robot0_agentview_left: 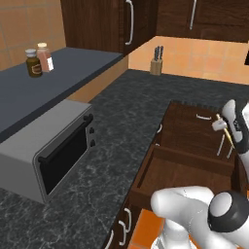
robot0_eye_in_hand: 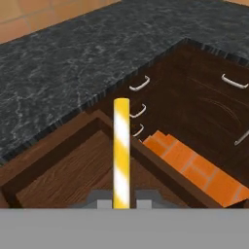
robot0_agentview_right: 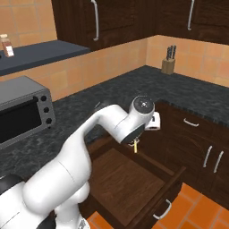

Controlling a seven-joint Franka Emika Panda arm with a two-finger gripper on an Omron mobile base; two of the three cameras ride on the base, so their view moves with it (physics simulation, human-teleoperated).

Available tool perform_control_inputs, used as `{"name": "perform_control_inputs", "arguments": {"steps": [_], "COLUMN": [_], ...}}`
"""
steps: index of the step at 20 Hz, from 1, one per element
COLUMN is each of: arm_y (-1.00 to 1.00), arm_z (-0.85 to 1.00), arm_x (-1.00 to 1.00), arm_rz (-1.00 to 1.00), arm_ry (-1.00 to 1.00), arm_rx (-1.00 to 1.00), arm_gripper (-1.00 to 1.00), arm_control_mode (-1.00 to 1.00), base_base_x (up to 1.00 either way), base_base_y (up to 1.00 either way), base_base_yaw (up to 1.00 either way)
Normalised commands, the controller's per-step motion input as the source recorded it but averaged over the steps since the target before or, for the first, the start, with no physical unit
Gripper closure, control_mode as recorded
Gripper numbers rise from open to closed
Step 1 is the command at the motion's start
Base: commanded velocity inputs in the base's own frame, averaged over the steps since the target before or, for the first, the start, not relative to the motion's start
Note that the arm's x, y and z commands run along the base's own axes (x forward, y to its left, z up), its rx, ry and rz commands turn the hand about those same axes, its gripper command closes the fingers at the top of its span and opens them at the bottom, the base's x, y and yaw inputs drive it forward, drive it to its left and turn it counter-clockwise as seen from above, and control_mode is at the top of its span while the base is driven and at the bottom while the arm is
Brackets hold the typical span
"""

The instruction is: Take a straw from the drawer in front and place it inside the glass cup on the dining counter.

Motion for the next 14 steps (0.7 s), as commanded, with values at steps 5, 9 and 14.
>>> {"name": "perform_control_inputs", "arguments": {"steps": [5, 9, 14], "arm_y": [0.36, 0.42, 0.41], "arm_z": [0.44, 0.28, 0.09], "arm_x": [-0.38, -0.39, -0.40], "arm_rz": [0.00, 0.00, -0.02], "arm_ry": [0.00, 0.00, 0.00], "arm_rx": [0.03, 0.00, 0.00], "arm_gripper": [1.00, 1.00, 1.00], "arm_control_mode": [-1.00, -1.00, -1.00], "base_base_x": [0.00, 0.00, 0.00], "base_base_y": [0.00, 0.00, 0.00], "base_base_yaw": [0.00, 0.00, 0.00]}}
